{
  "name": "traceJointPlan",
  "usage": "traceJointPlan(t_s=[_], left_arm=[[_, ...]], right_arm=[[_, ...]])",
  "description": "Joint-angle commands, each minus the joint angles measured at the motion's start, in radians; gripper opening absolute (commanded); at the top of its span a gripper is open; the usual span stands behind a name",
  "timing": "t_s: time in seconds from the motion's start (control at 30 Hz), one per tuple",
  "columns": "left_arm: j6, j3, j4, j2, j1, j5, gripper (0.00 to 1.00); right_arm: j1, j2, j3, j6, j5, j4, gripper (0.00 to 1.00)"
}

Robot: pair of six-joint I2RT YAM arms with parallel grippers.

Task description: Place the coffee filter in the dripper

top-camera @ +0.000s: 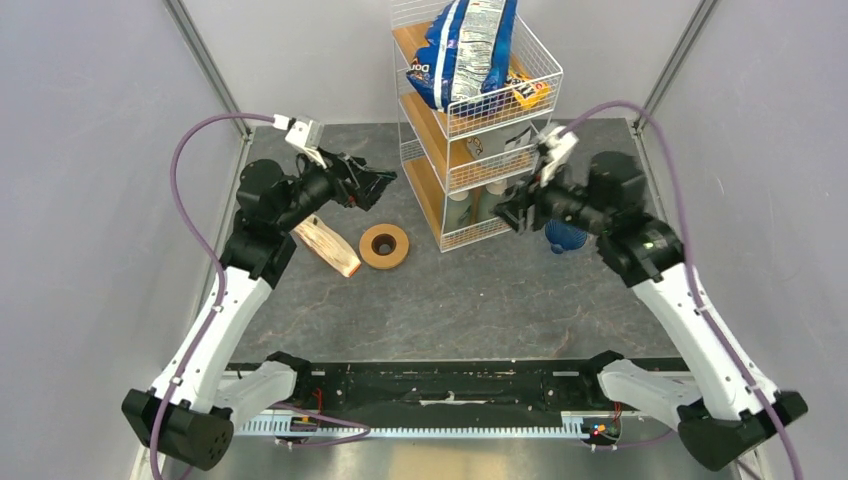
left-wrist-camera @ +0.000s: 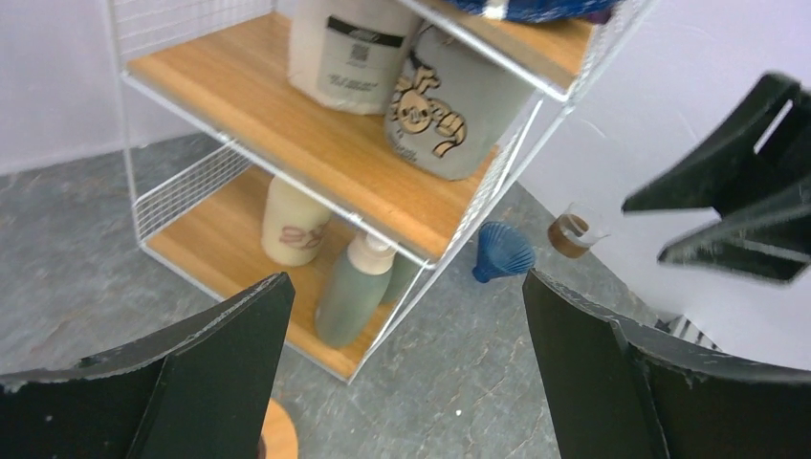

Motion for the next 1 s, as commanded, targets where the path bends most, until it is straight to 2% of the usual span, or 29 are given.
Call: traceJointPlan(t_s=[0.0, 0.13, 0.2, 0.27, 0.57, 0.97], left_arm=[[-0.043, -0.042, -0.075, -0.036, 0.048, -0.050, 0.98], [-0.066, -0.041, -0.095, -0.060, 0.081, -0.096, 0.96], [-0.076, -0.044, -0.108, -0.075, 0.094, -0.106, 0.96], [-0.077, -0.048, -0.120, -0.096, 0.098, -0.115, 0.96], [-0.046, -0.043, -0.164, -0.117, 0.118, -0.134, 0.96], [-0.055, -0.018, -0.136, -0.057, 0.126, -0.104, 0.96]], right_arm=[[0.240, 0.042, -0.068, -0.110, 0.248, 0.103, 0.56], [0.528, 0.117, -0.118, -0.368, 0.561, 0.269, 0.45], [0.609, 0.184, -0.120, -0.469, 0.701, 0.351, 0.44], [0.634, 0.248, -0.101, -0.512, 0.751, 0.403, 0.46], [0.644, 0.383, -0.211, -0.913, 0.672, 0.626, 0.56], [0.525, 0.433, -0.306, -1.207, 0.582, 0.755, 0.54]])
